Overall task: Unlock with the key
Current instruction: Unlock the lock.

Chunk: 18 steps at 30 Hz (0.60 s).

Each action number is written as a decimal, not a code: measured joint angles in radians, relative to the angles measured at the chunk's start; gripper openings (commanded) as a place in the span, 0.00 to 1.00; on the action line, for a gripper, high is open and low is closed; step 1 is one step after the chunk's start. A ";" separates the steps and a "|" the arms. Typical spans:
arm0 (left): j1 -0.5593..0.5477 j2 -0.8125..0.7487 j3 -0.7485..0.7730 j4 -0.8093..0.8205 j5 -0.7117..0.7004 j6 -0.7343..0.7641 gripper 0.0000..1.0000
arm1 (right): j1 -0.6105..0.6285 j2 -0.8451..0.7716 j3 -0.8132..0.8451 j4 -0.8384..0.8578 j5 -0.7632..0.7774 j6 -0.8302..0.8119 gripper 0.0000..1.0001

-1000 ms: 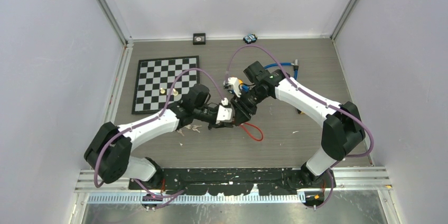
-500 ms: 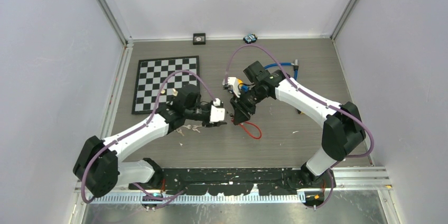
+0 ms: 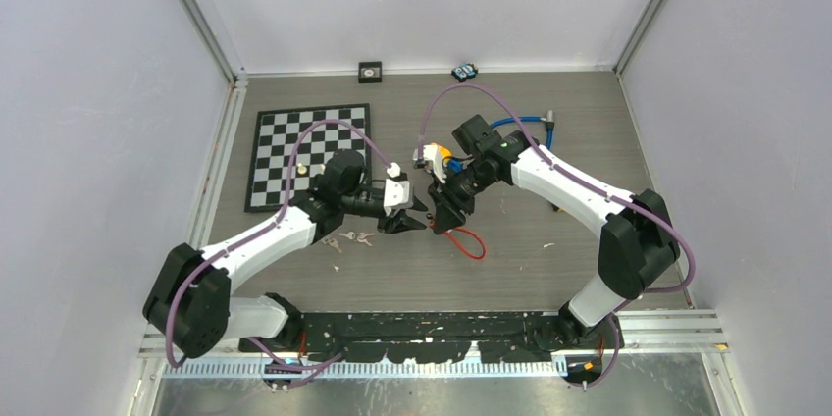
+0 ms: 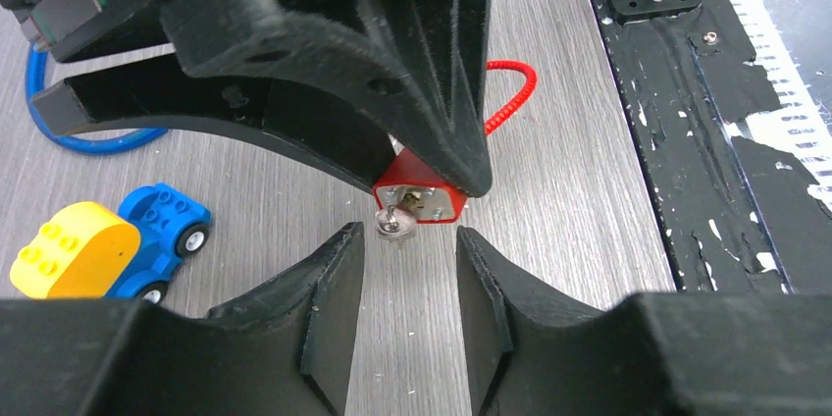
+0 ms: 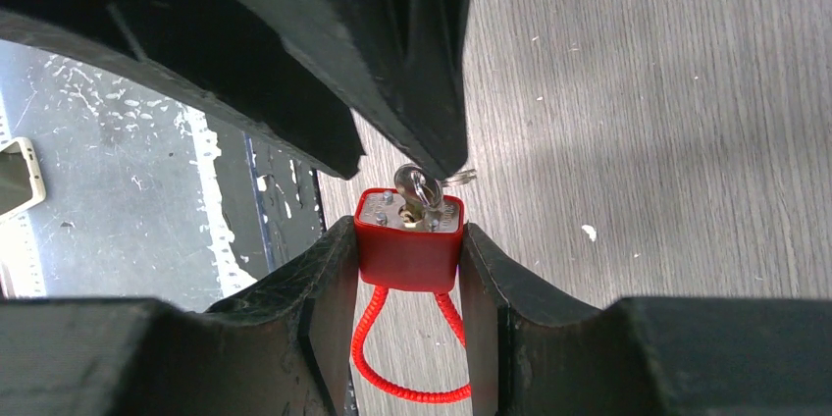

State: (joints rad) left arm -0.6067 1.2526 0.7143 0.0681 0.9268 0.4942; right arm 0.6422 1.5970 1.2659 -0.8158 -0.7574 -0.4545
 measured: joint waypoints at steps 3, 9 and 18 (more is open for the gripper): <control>0.012 0.039 0.016 0.004 0.024 0.003 0.38 | 0.000 0.000 0.000 0.000 -0.004 -0.002 0.00; 0.020 0.085 0.059 0.002 0.055 0.019 0.33 | 0.000 -0.005 -0.003 0.000 -0.005 -0.003 0.00; 0.020 0.094 0.067 -0.014 0.091 0.048 0.23 | 0.000 -0.007 -0.004 0.000 -0.005 -0.006 0.00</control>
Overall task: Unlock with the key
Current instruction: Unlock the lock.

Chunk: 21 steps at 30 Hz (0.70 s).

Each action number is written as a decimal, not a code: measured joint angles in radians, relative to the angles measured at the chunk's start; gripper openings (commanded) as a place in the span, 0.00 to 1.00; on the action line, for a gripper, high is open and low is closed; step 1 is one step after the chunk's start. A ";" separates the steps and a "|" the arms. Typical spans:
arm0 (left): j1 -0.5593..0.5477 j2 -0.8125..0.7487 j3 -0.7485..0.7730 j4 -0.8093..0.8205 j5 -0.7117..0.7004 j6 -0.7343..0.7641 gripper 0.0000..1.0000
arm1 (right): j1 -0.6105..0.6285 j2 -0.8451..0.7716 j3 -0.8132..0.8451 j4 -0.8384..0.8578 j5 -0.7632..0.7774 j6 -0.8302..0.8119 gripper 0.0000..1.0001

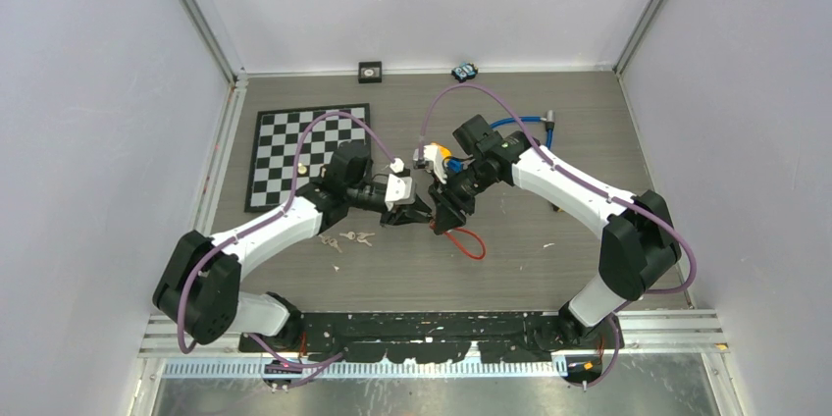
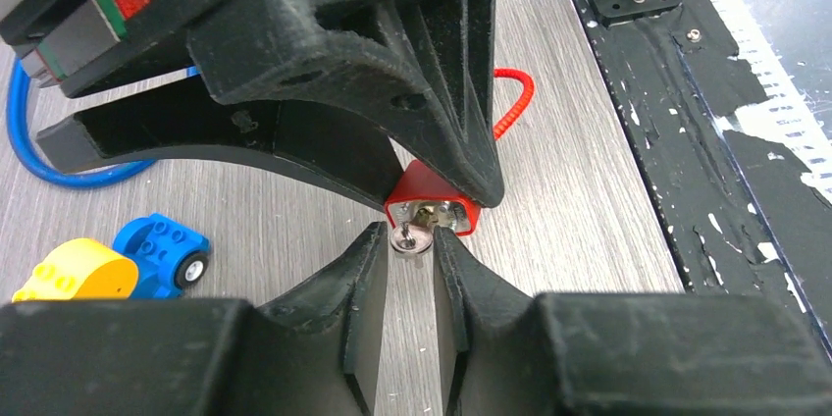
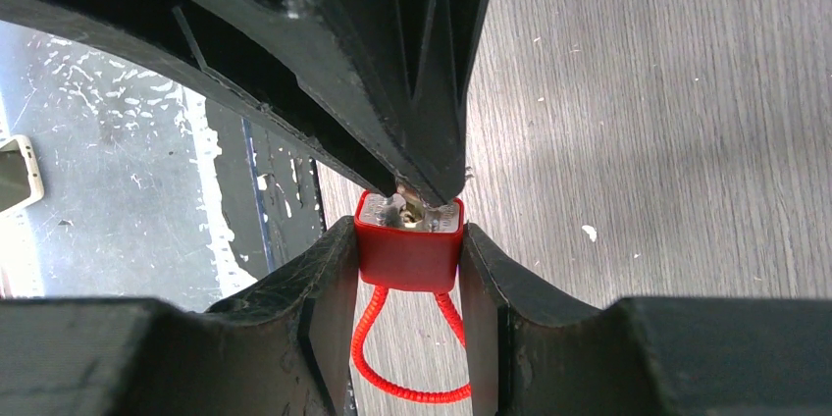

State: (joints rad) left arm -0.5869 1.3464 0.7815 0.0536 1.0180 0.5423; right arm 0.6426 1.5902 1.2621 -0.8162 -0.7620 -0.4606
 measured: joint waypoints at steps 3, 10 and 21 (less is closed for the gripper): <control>0.000 0.001 0.000 -0.014 0.008 0.020 0.18 | 0.000 0.000 0.000 -0.001 -0.001 0.000 0.00; 0.000 0.012 0.002 -0.017 0.034 0.039 0.08 | 0.002 0.000 0.000 -0.008 0.000 0.000 0.00; -0.003 0.064 0.002 0.071 0.076 -0.085 0.00 | 0.003 0.000 0.000 -0.034 0.021 0.002 0.00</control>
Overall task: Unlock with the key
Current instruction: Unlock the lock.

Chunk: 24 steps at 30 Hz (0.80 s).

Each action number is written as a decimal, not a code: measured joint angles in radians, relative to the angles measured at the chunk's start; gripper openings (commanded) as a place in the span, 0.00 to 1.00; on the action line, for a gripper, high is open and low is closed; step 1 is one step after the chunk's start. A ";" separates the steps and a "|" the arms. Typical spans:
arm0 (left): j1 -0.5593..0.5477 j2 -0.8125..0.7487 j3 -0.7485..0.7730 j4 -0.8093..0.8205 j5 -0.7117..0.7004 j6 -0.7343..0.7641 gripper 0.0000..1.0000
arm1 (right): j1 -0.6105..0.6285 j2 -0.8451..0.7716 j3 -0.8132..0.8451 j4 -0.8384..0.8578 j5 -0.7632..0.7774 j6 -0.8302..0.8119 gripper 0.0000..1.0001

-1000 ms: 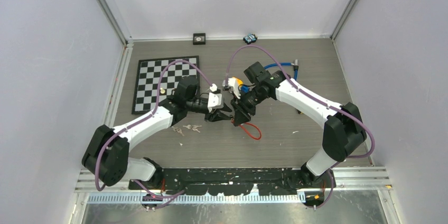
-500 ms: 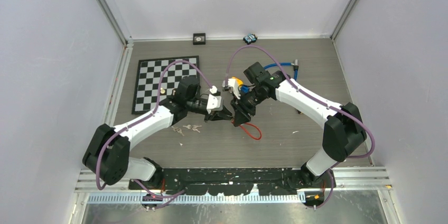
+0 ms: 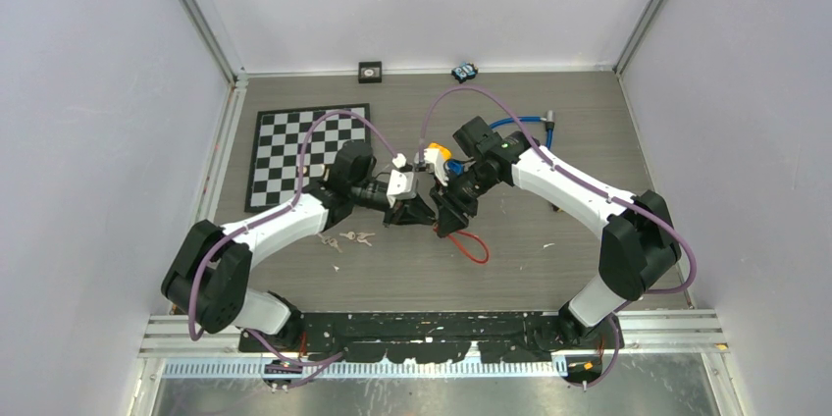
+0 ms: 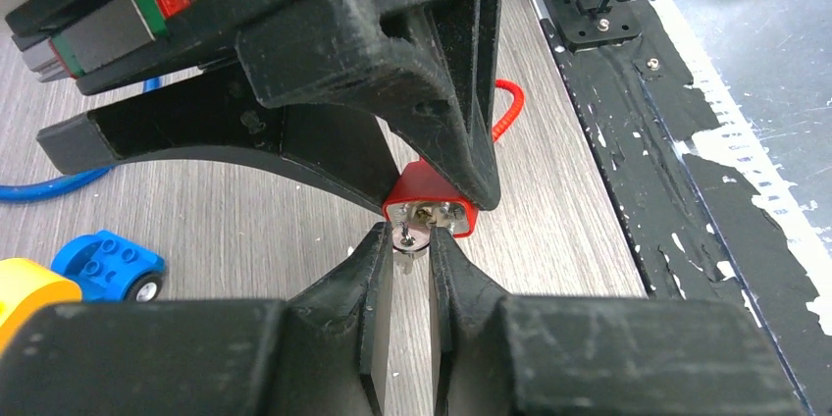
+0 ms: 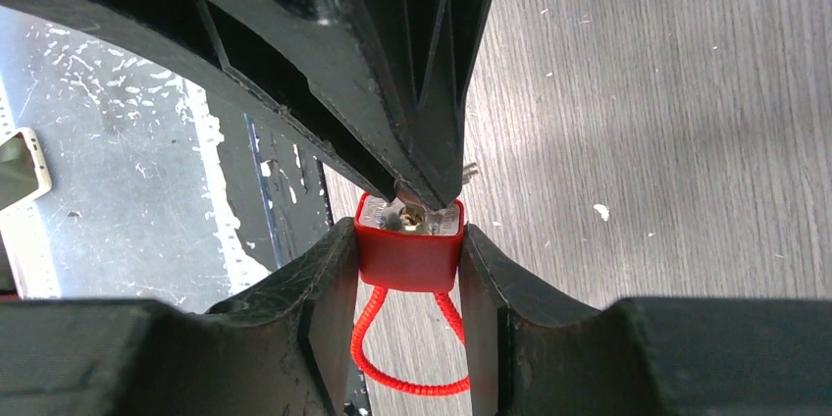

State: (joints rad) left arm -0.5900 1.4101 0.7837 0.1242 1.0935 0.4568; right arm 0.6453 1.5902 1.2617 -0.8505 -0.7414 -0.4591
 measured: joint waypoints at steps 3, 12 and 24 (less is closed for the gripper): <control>-0.008 0.000 -0.001 0.008 -0.001 -0.013 0.00 | 0.000 0.000 0.000 -0.008 0.000 0.006 0.00; -0.039 0.000 -0.010 0.008 -0.009 0.038 0.00 | 0.007 0.000 0.000 -0.043 0.017 0.024 0.00; -0.048 0.045 -0.005 0.028 -0.012 -0.013 0.00 | 0.047 -0.001 -0.004 -0.048 0.135 0.058 0.00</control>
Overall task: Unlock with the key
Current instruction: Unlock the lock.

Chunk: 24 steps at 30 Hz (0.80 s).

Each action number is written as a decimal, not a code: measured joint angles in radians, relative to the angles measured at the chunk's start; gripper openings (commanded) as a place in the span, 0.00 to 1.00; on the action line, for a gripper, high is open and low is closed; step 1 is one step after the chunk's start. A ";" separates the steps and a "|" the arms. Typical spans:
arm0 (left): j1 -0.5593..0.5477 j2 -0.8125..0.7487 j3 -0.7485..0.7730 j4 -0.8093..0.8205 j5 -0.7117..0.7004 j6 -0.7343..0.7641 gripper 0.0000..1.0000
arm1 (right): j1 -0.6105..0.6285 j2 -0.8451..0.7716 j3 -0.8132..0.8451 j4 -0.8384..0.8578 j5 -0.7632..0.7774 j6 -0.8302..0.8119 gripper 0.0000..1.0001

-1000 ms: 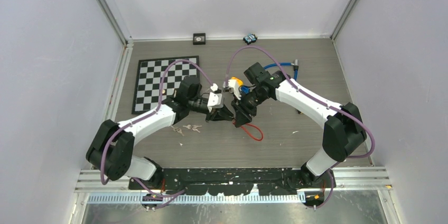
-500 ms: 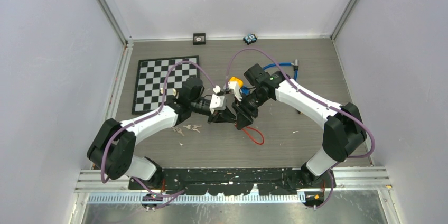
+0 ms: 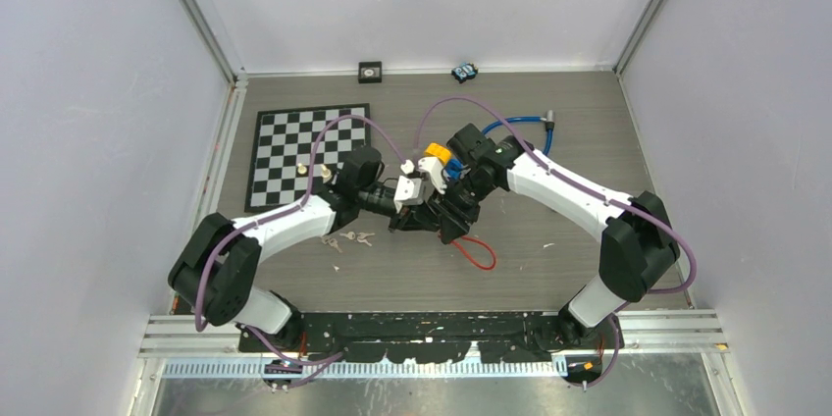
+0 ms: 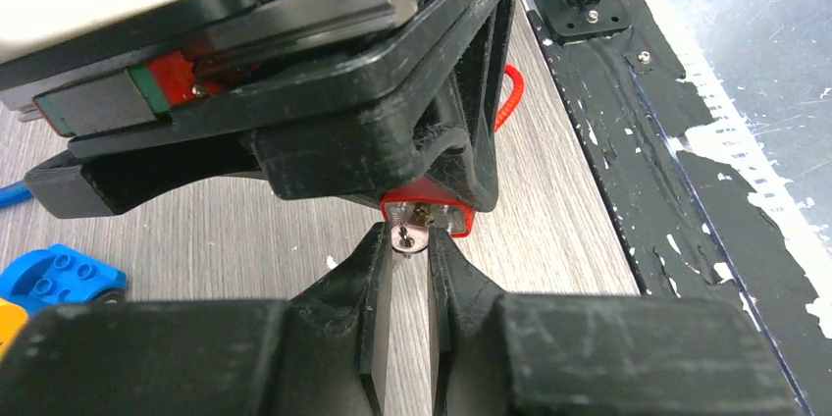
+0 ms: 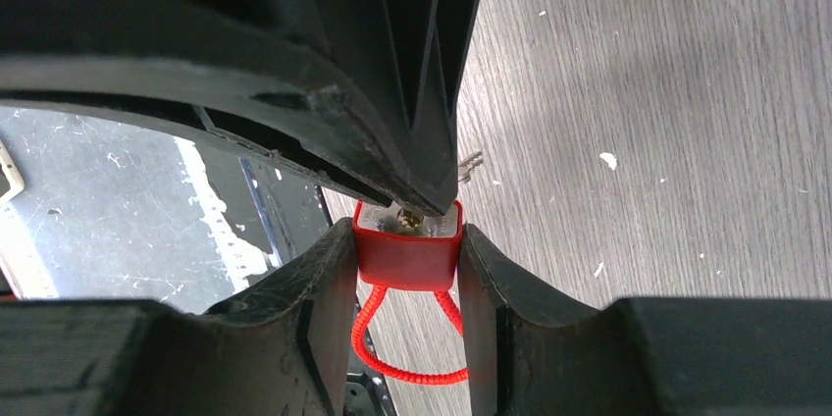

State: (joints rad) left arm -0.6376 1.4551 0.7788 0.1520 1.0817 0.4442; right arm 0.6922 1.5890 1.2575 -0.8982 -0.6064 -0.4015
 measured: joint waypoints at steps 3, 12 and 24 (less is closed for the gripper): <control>-0.002 0.000 -0.019 0.037 0.000 -0.013 0.00 | 0.004 0.000 0.000 -0.003 0.007 0.002 0.00; -0.018 -0.056 -0.053 0.009 -0.006 0.090 0.00 | 0.006 0.000 0.000 -0.016 -0.018 -0.007 0.00; -0.031 -0.138 -0.056 -0.139 -0.041 0.324 0.11 | -0.024 0.035 0.000 -0.009 -0.149 0.012 0.00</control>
State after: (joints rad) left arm -0.6682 1.3167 0.7231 0.0128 1.0405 0.7681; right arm 0.6682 1.6241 1.2579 -0.9073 -0.7555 -0.3897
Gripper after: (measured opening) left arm 0.163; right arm 0.434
